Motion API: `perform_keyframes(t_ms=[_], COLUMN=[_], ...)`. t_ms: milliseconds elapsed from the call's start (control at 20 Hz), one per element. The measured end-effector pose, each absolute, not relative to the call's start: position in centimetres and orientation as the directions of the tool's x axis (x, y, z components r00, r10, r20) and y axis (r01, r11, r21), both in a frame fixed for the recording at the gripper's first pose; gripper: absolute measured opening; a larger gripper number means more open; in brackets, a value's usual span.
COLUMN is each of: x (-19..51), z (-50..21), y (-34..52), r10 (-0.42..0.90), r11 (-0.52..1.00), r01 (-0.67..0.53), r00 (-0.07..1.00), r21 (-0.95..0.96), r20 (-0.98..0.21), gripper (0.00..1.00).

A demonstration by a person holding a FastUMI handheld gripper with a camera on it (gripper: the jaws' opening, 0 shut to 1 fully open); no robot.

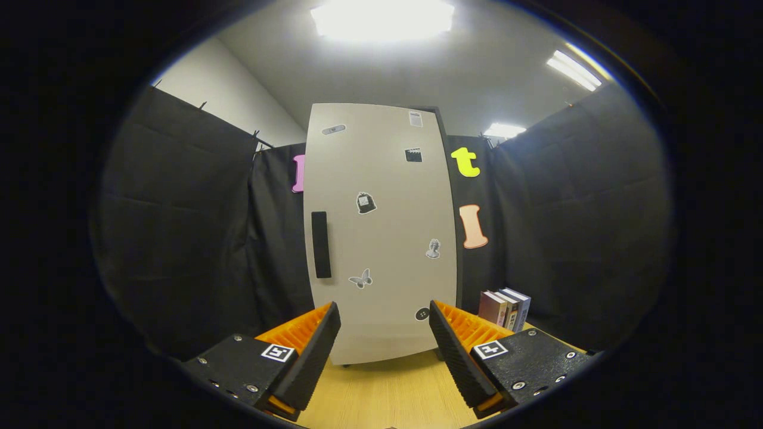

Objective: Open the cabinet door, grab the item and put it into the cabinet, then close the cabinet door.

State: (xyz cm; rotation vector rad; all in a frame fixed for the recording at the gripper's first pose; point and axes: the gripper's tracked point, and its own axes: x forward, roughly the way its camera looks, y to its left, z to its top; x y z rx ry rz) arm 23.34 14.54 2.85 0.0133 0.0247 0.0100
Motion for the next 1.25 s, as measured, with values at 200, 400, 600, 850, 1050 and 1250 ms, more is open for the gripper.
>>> perform_keyframes(t_ms=[200,400,600,850,1050,1250], x=[22.3,22.0,21.9,21.8,21.8,21.7], z=[0.7,-0.8,-1.2,-1.5,-1.4,-1.5], y=[14.3,14.5,14.5,14.5,14.4,14.5], r10=[0.002,0.002,0.000,0.000,-0.004,-0.006], r11=[1.000,1.000,1.000,1.000,1.000,1.000], r01=[-0.002,-0.002,-0.002,-0.001,0.004,0.006], r00=[0.999,0.997,0.997,0.997,0.997,0.997], r21=[0.006,-0.009,-0.014,-0.005,-0.003,0.001], r20=[-0.054,-0.082,-0.082,-0.083,-0.080,-0.082], gripper=[0.93,0.94,0.94,0.94,0.93,0.94])
